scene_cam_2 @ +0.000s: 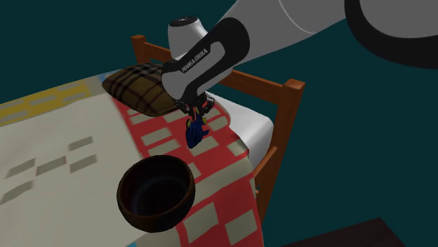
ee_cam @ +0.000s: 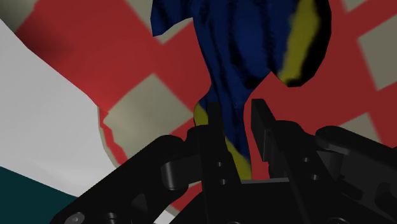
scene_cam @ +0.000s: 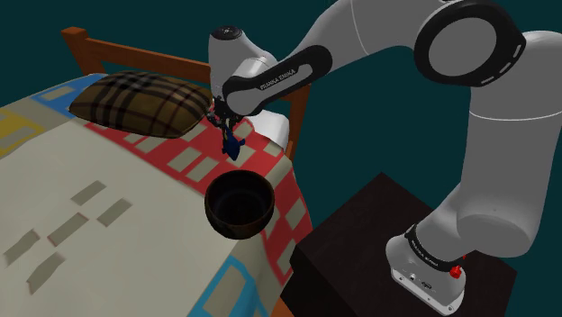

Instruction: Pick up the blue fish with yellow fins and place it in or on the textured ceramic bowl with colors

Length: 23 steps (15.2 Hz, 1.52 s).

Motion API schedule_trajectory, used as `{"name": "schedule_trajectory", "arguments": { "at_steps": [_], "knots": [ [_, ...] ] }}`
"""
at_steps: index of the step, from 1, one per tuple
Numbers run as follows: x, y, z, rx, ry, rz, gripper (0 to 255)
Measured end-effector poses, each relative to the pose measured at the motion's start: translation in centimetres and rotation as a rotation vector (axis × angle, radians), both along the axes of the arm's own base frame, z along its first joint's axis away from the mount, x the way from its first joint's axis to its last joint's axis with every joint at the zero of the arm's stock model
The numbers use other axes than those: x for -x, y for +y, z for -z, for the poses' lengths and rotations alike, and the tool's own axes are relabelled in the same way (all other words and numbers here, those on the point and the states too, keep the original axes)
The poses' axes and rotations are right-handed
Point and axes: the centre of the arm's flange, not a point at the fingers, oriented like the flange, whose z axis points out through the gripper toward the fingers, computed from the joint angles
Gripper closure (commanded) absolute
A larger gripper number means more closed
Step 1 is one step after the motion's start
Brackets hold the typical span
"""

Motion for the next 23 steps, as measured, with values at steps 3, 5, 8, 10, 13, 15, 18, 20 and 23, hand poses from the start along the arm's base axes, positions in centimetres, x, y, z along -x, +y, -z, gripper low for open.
{"name": "schedule_trajectory", "arguments": {
  "at_steps": [3, 5, 8, 10, 13, 15, 18, 20, 23],
  "knots": [
    [0.0, 0.0, 0.0, 0.0, 0.0, 0.0, 255],
    [0.0, 0.0, -0.2, 0.0, 0.0, 0.0, 255],
    [0.0, 0.1, -1.6, 0.0, 0.001, 0.0, 255],
    [0.1, 0.1, -2.6, 0.0, 0.001, 0.0, 255],
    [0.0, 0.1, -4.2, 0.0, 0.001, 0.0, 255],
    [0.2, 0.0, -5.2, 0.0, 0.001, 0.0, 255],
    [0.1, 0.1, -6.8, 0.0, 0.001, 0.0, 255],
    [0.0, 0.1, -7.8, 0.0, 0.001, 0.0, 255],
    [0.0, 0.0, -9.4, 0.0, 0.001, 0.0, 255]
  ]
}}
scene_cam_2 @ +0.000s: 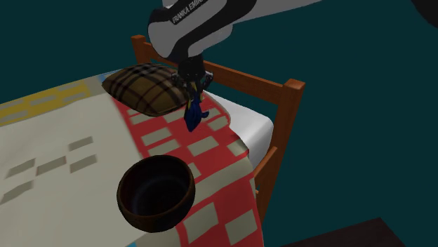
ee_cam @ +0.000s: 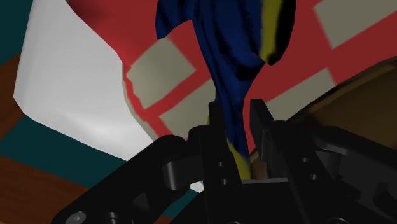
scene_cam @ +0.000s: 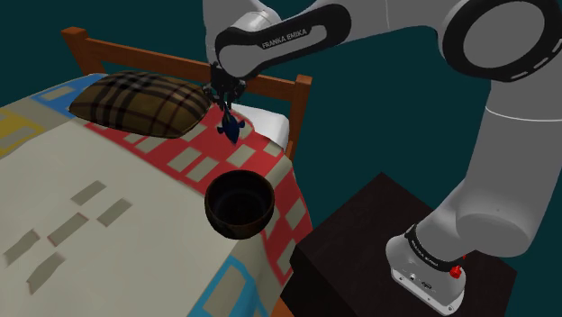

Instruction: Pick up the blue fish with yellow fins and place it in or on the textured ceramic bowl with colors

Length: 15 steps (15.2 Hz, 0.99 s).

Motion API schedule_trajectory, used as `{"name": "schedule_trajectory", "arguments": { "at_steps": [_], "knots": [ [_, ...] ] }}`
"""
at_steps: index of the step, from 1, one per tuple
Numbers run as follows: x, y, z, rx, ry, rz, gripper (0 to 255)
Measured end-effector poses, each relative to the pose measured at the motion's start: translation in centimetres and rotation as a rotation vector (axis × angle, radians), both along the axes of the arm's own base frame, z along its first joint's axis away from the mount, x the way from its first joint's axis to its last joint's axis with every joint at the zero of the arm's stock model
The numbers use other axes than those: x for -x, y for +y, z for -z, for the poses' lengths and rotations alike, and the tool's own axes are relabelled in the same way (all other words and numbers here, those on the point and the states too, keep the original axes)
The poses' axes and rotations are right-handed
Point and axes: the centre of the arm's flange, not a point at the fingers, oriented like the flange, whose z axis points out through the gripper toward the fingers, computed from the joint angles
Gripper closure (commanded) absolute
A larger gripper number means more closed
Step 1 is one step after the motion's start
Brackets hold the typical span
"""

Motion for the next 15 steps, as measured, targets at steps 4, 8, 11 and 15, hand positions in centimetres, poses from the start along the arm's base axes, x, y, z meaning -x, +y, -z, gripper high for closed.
{"name": "schedule_trajectory", "arguments": {
  "at_steps": [4, 8, 11, 15],
  "knots": [
    [0.0, 0.1, -2.2, 0.0, 0.0, 0.0, 255],
    [0.1, 0.0, -4.2, 0.0, 0.0, 0.0, 255],
    [0.1, 0.0, -5.9, 0.0, 0.0, 0.0, 255],
    [0.1, -0.1, -7.9, 0.0, 0.0, 0.0, 255]
  ]
}}
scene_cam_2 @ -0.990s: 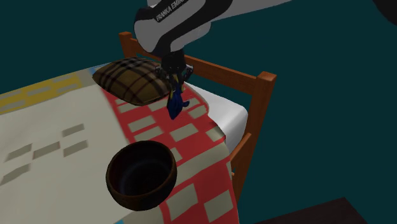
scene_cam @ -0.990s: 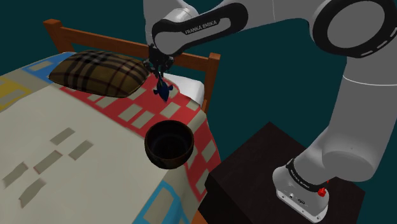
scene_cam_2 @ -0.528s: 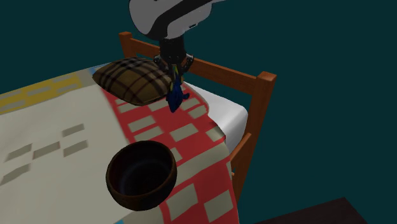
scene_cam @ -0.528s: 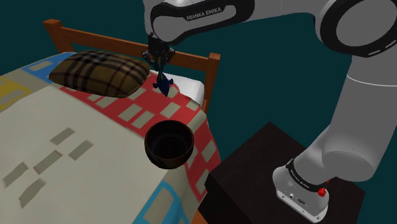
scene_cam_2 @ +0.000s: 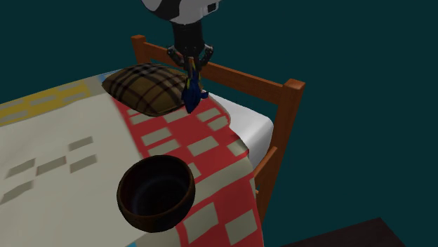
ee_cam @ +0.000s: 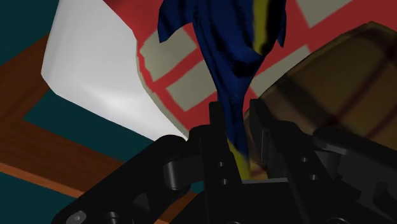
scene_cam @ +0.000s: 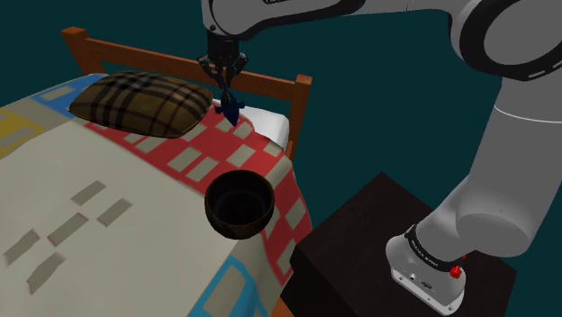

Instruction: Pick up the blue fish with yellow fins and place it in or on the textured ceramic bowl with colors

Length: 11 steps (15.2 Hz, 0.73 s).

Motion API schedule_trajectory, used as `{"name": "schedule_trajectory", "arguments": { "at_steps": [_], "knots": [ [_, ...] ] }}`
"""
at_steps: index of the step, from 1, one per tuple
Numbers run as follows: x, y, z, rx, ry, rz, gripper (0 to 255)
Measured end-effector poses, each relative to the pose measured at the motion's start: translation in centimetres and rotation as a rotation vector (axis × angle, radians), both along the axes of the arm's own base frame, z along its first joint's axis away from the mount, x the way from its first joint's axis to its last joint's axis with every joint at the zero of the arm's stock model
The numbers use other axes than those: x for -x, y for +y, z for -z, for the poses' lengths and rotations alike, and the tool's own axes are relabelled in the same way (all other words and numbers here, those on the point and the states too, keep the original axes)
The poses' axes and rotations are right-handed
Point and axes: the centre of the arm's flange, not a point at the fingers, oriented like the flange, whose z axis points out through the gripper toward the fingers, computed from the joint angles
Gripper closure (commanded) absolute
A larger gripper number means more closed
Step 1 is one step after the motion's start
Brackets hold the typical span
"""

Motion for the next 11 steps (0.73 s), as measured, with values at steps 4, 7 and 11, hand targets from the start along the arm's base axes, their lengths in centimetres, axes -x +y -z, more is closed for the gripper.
{"name": "schedule_trajectory", "arguments": {
  "at_steps": [4, 7, 11],
  "knots": [
    [0.6, 0.4, -1.7, 0.0, 0.0, 0.0, 255],
    [3.6, 1.9, -2.0, 0.0, 0.0, -0.001, 255],
    [8.3, 3.9, -2.5, -0.001, 0.0, -0.001, 255]
  ]
}}
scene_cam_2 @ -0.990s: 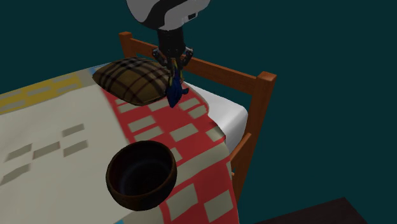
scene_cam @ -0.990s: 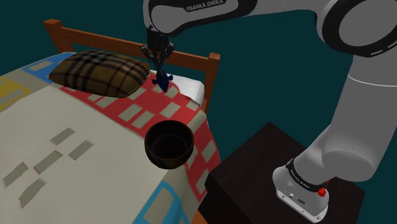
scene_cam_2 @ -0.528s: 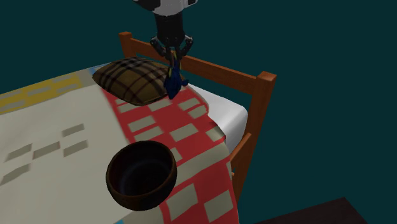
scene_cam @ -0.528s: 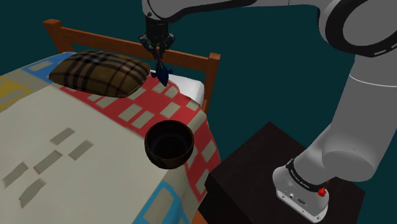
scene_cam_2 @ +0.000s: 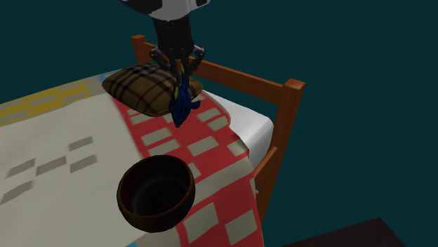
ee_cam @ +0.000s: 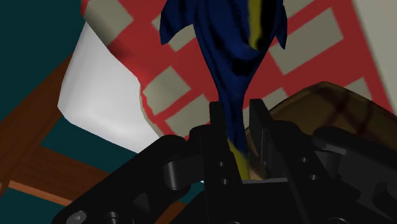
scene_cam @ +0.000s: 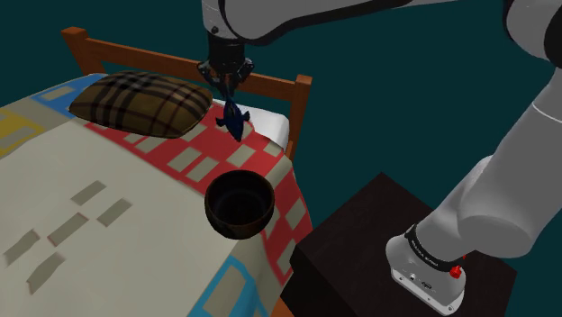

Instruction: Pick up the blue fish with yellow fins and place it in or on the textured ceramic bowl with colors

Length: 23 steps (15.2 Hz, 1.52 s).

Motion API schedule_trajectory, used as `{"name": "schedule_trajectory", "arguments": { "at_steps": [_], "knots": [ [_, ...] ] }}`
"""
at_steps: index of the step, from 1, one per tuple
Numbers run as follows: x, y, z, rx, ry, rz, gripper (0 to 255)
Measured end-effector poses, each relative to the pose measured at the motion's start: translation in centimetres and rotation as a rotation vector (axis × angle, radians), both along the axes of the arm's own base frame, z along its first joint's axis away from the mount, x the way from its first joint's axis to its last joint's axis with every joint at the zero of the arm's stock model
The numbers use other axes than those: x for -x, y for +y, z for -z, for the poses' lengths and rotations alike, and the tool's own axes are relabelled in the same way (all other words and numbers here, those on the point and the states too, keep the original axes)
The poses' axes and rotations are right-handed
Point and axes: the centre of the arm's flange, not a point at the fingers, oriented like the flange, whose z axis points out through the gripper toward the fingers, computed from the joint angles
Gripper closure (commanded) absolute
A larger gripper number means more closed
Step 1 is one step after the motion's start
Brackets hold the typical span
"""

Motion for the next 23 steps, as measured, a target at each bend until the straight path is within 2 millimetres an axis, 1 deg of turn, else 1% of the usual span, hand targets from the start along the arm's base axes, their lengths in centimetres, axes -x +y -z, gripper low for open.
{"name": "schedule_trajectory", "arguments": {
  "at_steps": [5, 10, 12, 14, 16, 23],
  "knots": [
    [5.9, 3.2, -0.4, 0.0, 0.0, -0.001, 255],
    [11.4, 5.7, -1.2, 0.0, 0.001, 0.0, 255],
    [14.0, 6.9, -1.4, 0.0, 0.001, 0.0, 255],
    [16.0, 8.4, -1.5, 0.0, 0.0, -0.001, 255],
    [16.9, 8.6, -0.8, 0.001, 0.0, 0.0, 255],
    [17.1, 8.5, 2.9, 0.001, 0.001, 0.001, 255]
  ]
}}
